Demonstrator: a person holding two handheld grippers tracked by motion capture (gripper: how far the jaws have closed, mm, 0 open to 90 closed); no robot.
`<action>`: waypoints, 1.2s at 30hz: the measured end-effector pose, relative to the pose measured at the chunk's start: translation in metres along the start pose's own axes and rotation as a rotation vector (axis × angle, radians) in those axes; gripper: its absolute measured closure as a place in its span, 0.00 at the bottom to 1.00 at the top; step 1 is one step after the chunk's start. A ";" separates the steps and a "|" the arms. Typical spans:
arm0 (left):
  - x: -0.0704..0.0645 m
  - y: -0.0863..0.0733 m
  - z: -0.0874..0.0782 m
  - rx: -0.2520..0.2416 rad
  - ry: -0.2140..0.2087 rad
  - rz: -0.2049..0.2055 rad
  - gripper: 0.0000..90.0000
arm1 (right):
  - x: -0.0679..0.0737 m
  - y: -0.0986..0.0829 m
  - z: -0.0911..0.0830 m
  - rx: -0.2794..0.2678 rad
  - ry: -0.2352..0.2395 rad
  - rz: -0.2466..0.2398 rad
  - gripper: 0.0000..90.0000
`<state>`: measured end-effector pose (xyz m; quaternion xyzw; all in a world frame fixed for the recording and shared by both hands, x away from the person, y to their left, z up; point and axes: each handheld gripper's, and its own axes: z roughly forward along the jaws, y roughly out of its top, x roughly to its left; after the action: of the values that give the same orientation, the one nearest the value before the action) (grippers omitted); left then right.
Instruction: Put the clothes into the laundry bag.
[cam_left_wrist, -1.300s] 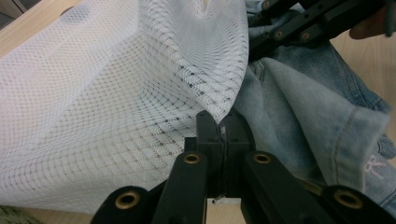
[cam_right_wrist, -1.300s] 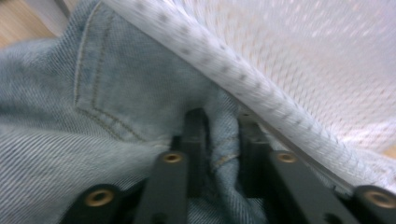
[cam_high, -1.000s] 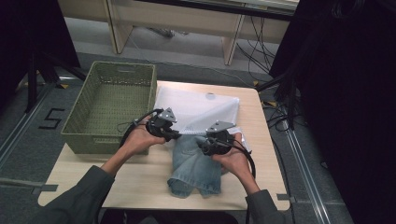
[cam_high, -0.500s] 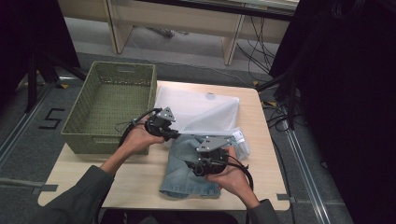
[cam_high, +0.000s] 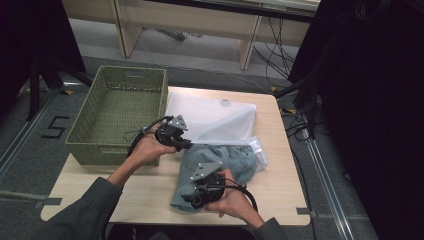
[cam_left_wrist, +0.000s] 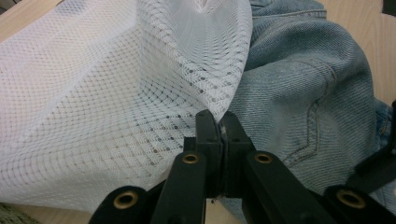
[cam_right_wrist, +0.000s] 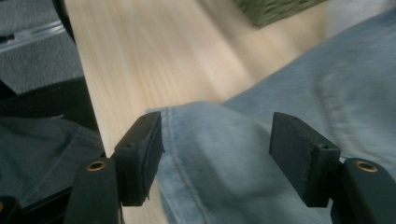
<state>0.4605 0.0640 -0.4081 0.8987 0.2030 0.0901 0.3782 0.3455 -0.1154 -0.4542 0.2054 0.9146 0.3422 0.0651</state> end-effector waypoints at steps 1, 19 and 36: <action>0.001 0.000 -0.001 0.015 0.001 0.019 0.97 | 0.002 -0.002 0.006 -0.001 -0.003 0.002 0.39; -0.003 0.000 -0.001 0.005 0.004 0.004 0.98 | -0.005 -0.010 0.032 0.105 -0.120 -0.078 0.91; -0.007 0.006 -0.001 -0.012 -0.005 0.064 0.99 | -0.085 0.016 -0.010 -0.057 -0.392 0.111 0.99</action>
<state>0.4558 0.0576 -0.4033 0.9026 0.1727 0.1013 0.3810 0.4252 -0.1462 -0.4377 0.3164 0.8617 0.3243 0.2286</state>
